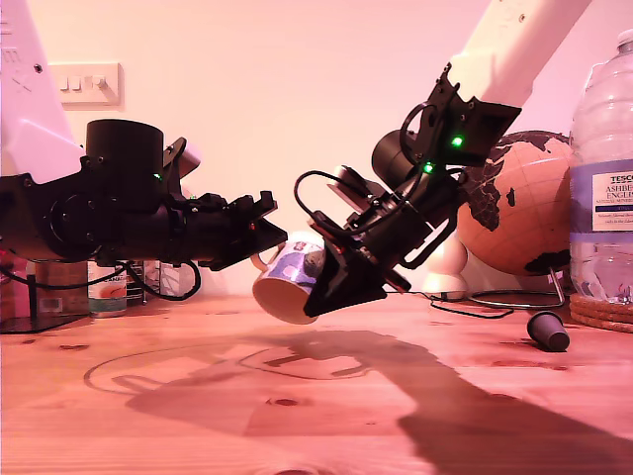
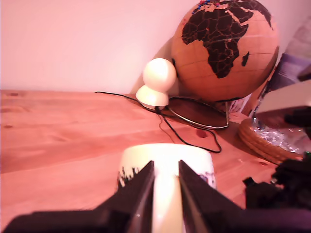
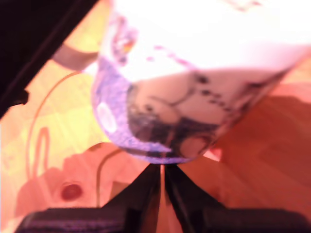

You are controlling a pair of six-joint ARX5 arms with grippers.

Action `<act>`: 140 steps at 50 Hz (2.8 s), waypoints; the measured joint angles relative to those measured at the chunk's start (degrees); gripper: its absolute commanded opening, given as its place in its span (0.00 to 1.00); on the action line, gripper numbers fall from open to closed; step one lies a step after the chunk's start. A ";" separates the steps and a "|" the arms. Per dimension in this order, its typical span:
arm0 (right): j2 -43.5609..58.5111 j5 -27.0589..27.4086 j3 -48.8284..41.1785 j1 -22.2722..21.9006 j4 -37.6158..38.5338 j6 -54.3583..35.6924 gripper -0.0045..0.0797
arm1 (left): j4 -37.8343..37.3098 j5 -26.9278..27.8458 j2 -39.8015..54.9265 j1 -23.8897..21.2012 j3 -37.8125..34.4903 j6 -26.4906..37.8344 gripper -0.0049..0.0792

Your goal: Lift the coffee cup and remove the coffee capsule that is hidden under it

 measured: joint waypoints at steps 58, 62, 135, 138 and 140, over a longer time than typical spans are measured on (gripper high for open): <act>0.02 0.50 0.00 -0.68 -5.42 -8.87 0.04 | -8.22 6.80 -0.02 0.87 1.36 2.51 0.03; 0.02 -0.13 0.00 -0.68 -6.05 -9.25 0.04 | -9.03 7.10 -0.07 0.81 1.40 2.71 0.03; -2.14 -5.03 0.17 -7.04 -21.14 -13.35 0.04 | -27.58 13.70 -1.42 0.04 2.16 12.41 0.03; -2.14 -5.03 0.22 -7.02 -21.00 -13.35 0.04 | -29.18 13.73 -1.99 0.02 2.19 13.51 0.03; -2.14 -5.03 0.22 -7.02 -20.87 -13.35 0.04 | -30.08 13.77 -2.34 0.02 2.19 13.75 0.03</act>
